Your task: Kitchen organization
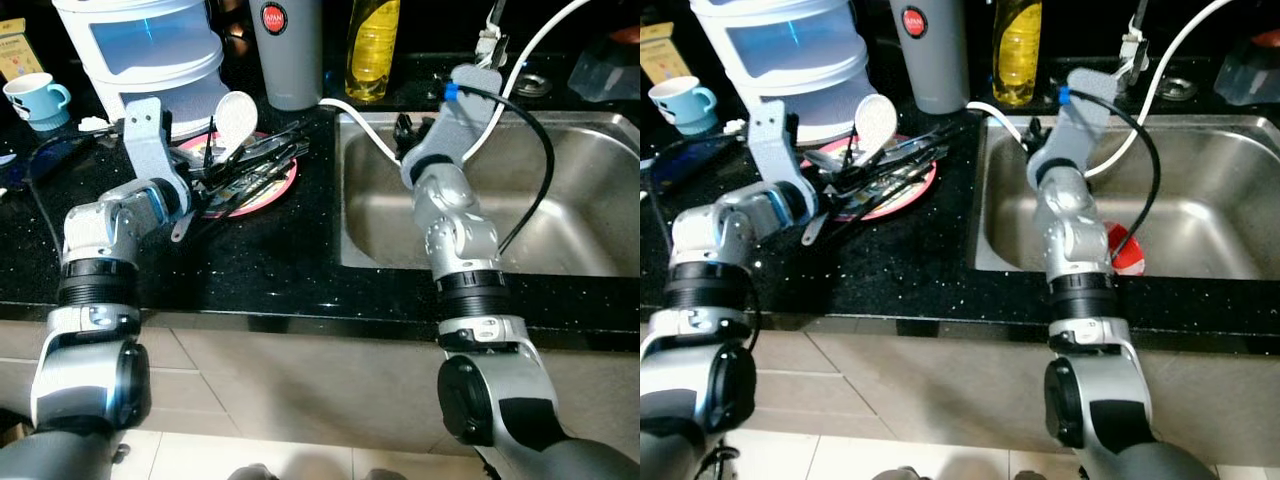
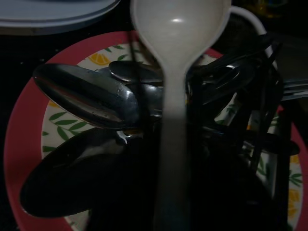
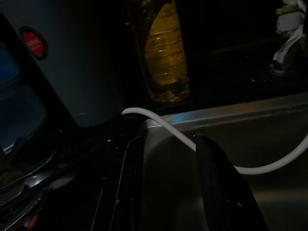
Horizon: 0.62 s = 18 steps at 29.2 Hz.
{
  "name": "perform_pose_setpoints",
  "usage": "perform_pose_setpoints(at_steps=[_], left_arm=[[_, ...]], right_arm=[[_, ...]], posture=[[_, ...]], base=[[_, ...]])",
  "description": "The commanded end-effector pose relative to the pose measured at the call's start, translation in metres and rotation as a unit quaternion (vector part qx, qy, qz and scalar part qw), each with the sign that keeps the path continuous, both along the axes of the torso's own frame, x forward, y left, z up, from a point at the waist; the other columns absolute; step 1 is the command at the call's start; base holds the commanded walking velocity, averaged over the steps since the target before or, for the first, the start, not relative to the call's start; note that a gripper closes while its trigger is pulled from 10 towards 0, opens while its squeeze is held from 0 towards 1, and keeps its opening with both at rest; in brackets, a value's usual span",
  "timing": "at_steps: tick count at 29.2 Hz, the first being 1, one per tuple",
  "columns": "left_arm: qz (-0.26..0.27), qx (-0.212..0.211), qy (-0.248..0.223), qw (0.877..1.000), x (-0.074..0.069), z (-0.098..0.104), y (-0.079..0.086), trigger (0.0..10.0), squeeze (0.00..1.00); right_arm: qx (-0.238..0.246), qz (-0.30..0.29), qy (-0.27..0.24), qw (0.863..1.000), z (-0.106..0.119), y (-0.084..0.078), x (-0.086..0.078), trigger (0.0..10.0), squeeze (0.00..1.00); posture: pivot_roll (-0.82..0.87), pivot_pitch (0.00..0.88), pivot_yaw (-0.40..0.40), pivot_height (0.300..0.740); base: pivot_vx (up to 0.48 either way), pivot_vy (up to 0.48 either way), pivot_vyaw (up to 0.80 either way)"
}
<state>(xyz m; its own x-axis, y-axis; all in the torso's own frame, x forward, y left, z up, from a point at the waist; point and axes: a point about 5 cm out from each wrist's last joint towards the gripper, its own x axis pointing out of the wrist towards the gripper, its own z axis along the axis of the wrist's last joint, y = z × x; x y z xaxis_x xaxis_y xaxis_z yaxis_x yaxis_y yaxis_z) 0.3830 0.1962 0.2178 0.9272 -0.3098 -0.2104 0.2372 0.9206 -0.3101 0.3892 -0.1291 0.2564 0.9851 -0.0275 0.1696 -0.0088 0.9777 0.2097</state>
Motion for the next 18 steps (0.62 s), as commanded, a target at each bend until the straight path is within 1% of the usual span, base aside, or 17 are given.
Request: perform_pose_setpoints(at_steps=[1,5,9,11,12,14,15,16,17,18], left_arm=[[-0.002,0.000,0.029,1.000,0.000,-0.015,-0.004,0.0,0.00],[0.005,0.015,0.038,0.999,-0.001,-0.021,-0.003,0.0,0.00],[0.011,0.017,0.040,0.999,-0.003,-0.023,0.000,0.0,0.00],[0.012,0.013,0.036,0.999,-0.005,-0.021,0.002,0.0,0.00],[0.014,0.010,0.023,1.000,-0.007,-0.017,0.004,0.0,0.00],[0.014,0.010,0.023,1.000,-0.007,-0.017,0.004,0.0,0.00],[0.016,0.007,0.004,1.000,-0.008,-0.012,0.005,10.0,0.00],[0.023,0.004,-0.024,0.999,-0.009,-0.003,0.006,10.0,0.00],[0.023,0.004,-0.024,0.999,-0.009,-0.003,0.006,10.0,0.00],[0.030,0.007,-0.056,0.998,-0.009,0.007,0.007,10.0,0.00]], right_arm=[[-0.001,0.001,0.002,1.000,-0.003,0.002,-0.002,10.0,0.00],[0.001,-0.008,0.010,1.000,-0.009,-0.003,-0.004,10.0,0.00],[0.002,-0.008,0.010,1.000,-0.010,-0.003,-0.004,10.0,0.00],[0.003,-0.008,0.011,1.000,-0.011,-0.002,-0.004,10.0,0.00],[0.005,-0.007,0.011,1.000,-0.011,0.000,-0.003,10.0,0.00],[0.005,-0.007,0.011,1.000,-0.011,0.000,-0.003,10.0,0.00],[0.007,-0.005,0.010,1.000,-0.010,0.001,-0.003,10.0,0.00],[0.008,-0.004,0.009,1.000,-0.010,0.001,-0.003,10.0,0.00],[0.008,-0.004,0.009,1.000,-0.010,0.001,-0.003,10.0,0.00],[0.009,-0.004,0.010,1.000,-0.010,0.002,-0.003,10.0,0.00]], posture=[[0.14,0.000,0.088,0.740],[0.14,0.000,0.092,0.740],[0.15,0.000,0.092,0.740],[0.16,0.000,0.094,0.740],[0.16,0.000,0.095,0.740],[0.16,0.000,0.095,0.740],[0.16,0.000,0.097,0.740],[0.16,0.000,0.096,0.740],[0.16,0.000,0.096,0.740],[0.16,0.000,0.095,0.740]], base=[[0.000,0.000,0.00],[0.000,0.000,0.00],[0.000,0.000,0.00],[0.000,0.000,0.00],[0.000,0.000,0.00],[0.000,0.000,0.00],[0.000,0.000,0.00],[0.000,0.000,0.00],[0.000,0.000,0.00],[0.000,0.000,0.00]])
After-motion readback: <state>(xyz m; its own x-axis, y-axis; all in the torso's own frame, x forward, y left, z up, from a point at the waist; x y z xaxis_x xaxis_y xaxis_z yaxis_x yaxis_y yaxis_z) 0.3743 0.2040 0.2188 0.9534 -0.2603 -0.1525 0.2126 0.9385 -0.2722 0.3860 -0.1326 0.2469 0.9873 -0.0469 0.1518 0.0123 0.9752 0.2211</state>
